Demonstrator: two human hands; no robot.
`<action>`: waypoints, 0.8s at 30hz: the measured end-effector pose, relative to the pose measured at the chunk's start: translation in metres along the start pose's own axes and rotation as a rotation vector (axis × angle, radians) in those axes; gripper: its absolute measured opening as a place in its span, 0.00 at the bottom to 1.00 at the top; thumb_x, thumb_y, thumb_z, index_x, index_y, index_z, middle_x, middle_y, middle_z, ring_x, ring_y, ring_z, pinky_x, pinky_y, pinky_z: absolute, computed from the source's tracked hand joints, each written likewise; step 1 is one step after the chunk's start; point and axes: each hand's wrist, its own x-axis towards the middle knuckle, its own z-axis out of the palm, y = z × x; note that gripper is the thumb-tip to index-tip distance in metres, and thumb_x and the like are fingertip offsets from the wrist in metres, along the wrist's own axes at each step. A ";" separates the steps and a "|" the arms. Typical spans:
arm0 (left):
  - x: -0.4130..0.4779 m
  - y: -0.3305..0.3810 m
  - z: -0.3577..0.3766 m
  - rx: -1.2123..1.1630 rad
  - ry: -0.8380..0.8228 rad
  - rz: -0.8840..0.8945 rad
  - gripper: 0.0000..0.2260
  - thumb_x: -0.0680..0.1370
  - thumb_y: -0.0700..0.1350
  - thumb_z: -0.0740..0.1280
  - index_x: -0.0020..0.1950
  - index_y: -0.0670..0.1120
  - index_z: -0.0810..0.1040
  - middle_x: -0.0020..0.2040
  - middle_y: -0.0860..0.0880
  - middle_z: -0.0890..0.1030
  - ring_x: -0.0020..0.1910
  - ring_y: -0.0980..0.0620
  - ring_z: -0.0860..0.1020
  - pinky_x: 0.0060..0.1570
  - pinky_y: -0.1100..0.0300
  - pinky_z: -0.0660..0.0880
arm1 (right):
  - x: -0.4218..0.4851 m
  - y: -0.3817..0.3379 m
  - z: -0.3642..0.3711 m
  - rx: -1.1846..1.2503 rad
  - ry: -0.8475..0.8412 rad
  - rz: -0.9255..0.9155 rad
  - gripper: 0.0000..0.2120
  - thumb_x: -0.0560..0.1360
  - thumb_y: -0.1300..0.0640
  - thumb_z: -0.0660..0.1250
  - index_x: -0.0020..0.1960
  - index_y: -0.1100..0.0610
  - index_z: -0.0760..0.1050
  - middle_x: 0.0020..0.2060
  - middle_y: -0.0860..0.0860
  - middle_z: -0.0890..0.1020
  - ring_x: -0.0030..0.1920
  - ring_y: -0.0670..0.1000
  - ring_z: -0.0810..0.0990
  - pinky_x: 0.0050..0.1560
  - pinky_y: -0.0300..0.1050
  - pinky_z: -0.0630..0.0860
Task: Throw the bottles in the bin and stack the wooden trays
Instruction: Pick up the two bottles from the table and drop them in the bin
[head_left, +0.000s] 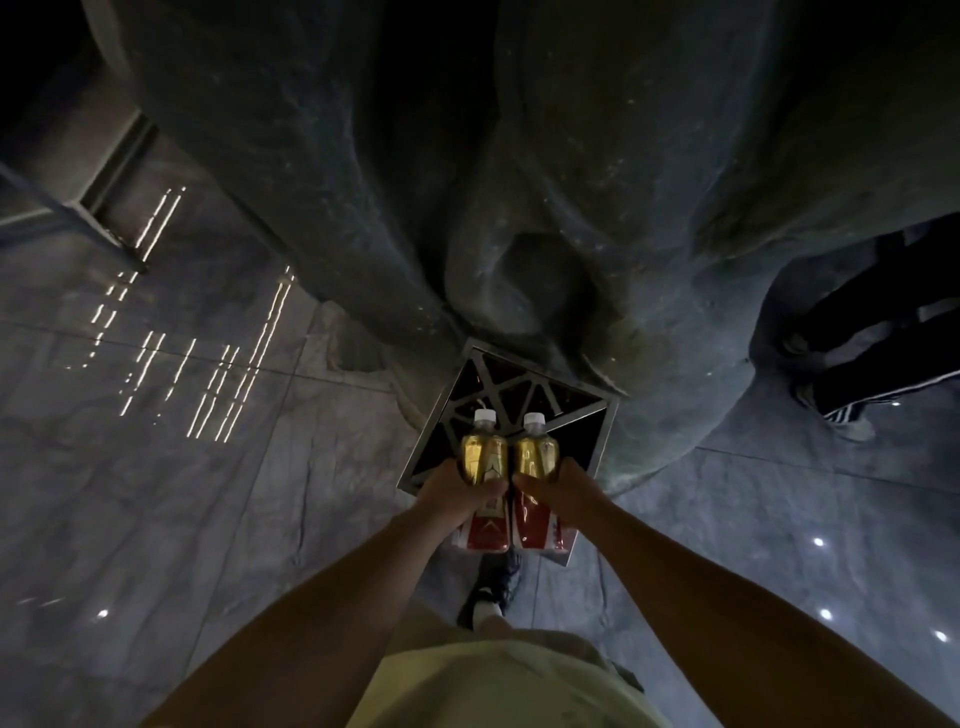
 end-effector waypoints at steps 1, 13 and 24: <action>0.001 0.001 0.001 0.008 0.003 0.003 0.19 0.69 0.55 0.74 0.56 0.52 0.75 0.48 0.52 0.82 0.44 0.54 0.81 0.38 0.62 0.75 | 0.000 0.000 0.000 -0.003 0.003 -0.004 0.18 0.75 0.46 0.70 0.58 0.57 0.76 0.45 0.54 0.85 0.44 0.52 0.85 0.49 0.49 0.82; 0.002 -0.004 -0.004 -0.103 -0.081 -0.007 0.21 0.71 0.52 0.75 0.60 0.47 0.76 0.52 0.46 0.84 0.49 0.49 0.83 0.47 0.54 0.79 | 0.002 0.010 -0.006 -0.005 0.058 0.036 0.22 0.73 0.42 0.71 0.58 0.57 0.75 0.44 0.51 0.83 0.46 0.50 0.83 0.50 0.46 0.80; 0.001 -0.006 -0.008 0.031 0.086 -0.020 0.25 0.67 0.56 0.76 0.58 0.45 0.75 0.49 0.46 0.83 0.46 0.49 0.83 0.46 0.54 0.80 | -0.001 0.011 -0.017 -0.135 0.114 0.017 0.20 0.71 0.40 0.71 0.52 0.54 0.74 0.41 0.49 0.83 0.44 0.49 0.83 0.44 0.43 0.80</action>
